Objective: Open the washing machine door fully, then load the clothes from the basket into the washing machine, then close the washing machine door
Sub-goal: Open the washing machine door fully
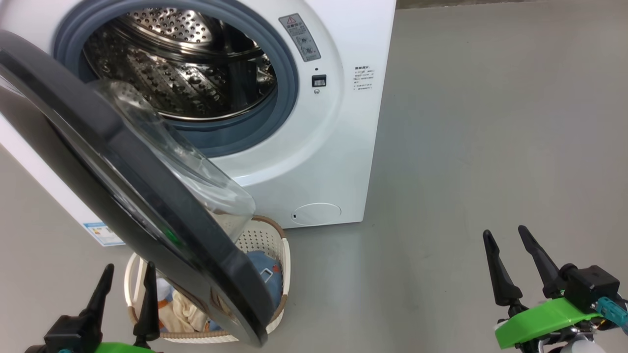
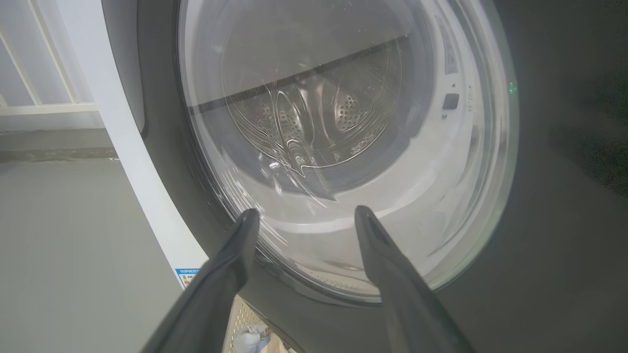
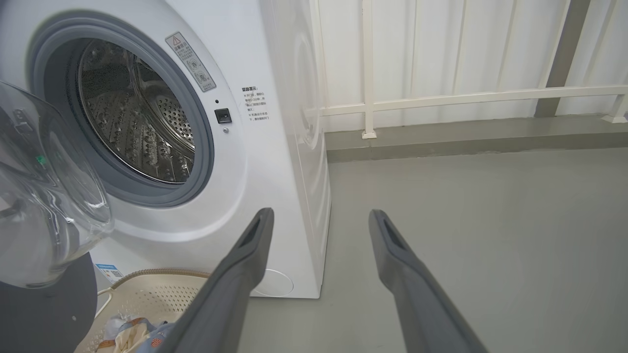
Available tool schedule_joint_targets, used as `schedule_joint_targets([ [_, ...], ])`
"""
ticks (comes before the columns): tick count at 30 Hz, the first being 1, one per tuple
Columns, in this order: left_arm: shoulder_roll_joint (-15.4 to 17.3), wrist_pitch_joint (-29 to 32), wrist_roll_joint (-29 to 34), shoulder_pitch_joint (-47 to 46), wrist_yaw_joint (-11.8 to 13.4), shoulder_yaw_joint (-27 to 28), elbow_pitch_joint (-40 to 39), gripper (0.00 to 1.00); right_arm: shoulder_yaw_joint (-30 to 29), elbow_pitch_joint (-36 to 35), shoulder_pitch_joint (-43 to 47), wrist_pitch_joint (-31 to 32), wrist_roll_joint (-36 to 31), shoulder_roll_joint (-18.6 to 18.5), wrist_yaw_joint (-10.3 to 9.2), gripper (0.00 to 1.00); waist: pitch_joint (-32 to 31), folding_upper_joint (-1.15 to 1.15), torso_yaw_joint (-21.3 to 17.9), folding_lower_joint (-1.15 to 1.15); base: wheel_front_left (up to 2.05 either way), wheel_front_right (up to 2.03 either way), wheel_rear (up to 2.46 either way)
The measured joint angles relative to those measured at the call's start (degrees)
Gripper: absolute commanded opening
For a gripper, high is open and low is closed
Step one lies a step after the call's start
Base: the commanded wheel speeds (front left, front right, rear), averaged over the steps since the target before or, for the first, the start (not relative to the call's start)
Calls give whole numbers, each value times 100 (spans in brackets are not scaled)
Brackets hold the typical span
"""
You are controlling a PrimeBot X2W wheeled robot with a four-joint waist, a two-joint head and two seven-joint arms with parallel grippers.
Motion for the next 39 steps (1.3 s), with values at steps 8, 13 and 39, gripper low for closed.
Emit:
schedule_joint_targets([
  [8, -5, 0, 0, -2, 0, -7, 1, 100, 51, 238, -204, 0, -12, -7, 0, 100, 63, 0, 53, 0, 0, 0, 0],
  [13, -11, 0, -1, -2, 0, -8, 1, 100, 57, 323, -206, 0, -13, -3, 0, 100, 69, 0, 86, 0, 0, 0, 0],
  [39, -13, 0, -29, -1, -1, -74, 31, 100, 113, 548, -205, 0, -15, -10, 0, 100, -38, 0, 139, 0, 0, 0, 0],
])
